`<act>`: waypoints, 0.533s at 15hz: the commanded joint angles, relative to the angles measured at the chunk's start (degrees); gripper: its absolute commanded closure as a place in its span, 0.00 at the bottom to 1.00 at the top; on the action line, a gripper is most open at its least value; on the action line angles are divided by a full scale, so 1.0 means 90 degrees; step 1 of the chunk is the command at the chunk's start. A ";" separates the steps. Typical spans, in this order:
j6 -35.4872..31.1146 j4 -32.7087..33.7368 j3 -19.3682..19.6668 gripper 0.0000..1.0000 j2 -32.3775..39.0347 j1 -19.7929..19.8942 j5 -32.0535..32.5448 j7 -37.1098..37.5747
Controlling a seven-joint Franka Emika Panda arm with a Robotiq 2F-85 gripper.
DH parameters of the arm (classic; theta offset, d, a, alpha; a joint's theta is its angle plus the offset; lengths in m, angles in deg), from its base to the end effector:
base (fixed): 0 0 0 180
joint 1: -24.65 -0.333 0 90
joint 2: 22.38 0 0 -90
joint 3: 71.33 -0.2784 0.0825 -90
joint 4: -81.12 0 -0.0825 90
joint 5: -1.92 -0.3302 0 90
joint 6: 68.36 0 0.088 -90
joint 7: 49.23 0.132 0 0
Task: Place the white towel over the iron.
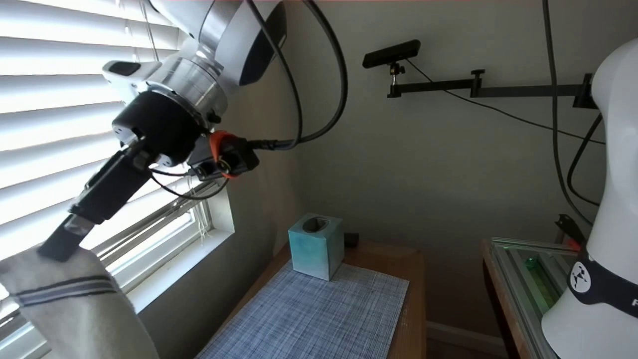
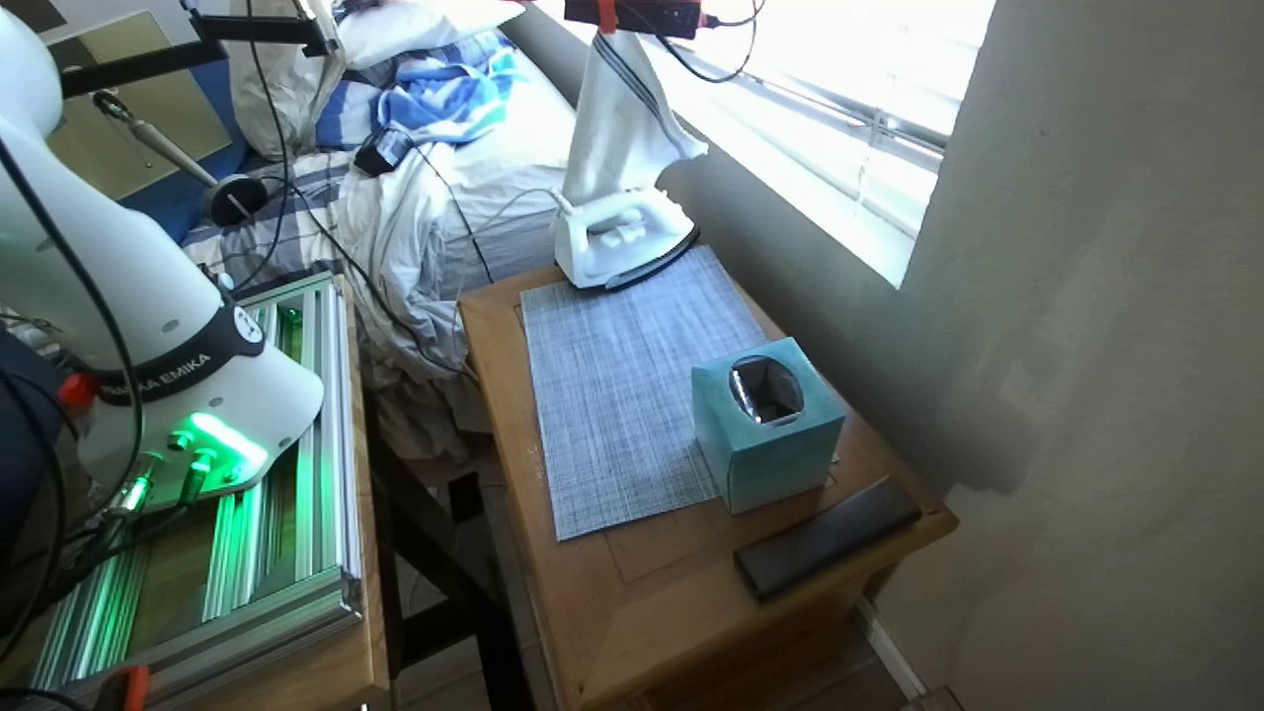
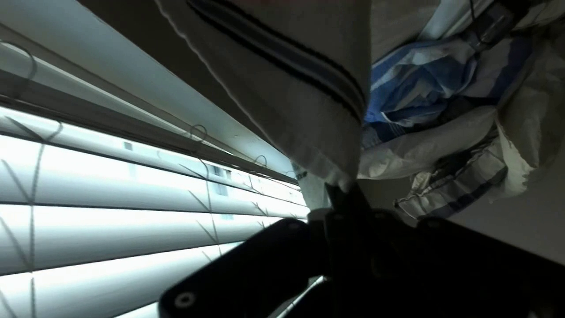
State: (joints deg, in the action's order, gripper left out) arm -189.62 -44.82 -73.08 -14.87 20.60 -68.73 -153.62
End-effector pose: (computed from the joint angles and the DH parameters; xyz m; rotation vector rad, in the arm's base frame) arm 0.4947 0.1139 0.3163 -1.9304 -1.1918 -0.7522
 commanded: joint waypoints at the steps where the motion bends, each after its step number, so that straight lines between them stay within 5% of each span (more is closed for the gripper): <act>1: -0.0506 -0.0091 0.0015 0.99 0.0119 0.0099 0.0093 -0.0134; 8: -0.0394 -0.0875 0.0289 0.99 -0.0321 0.0444 0.1653 -0.0351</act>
State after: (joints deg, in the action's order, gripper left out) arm -193.48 -48.88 -71.22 -14.46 23.14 -58.84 -155.17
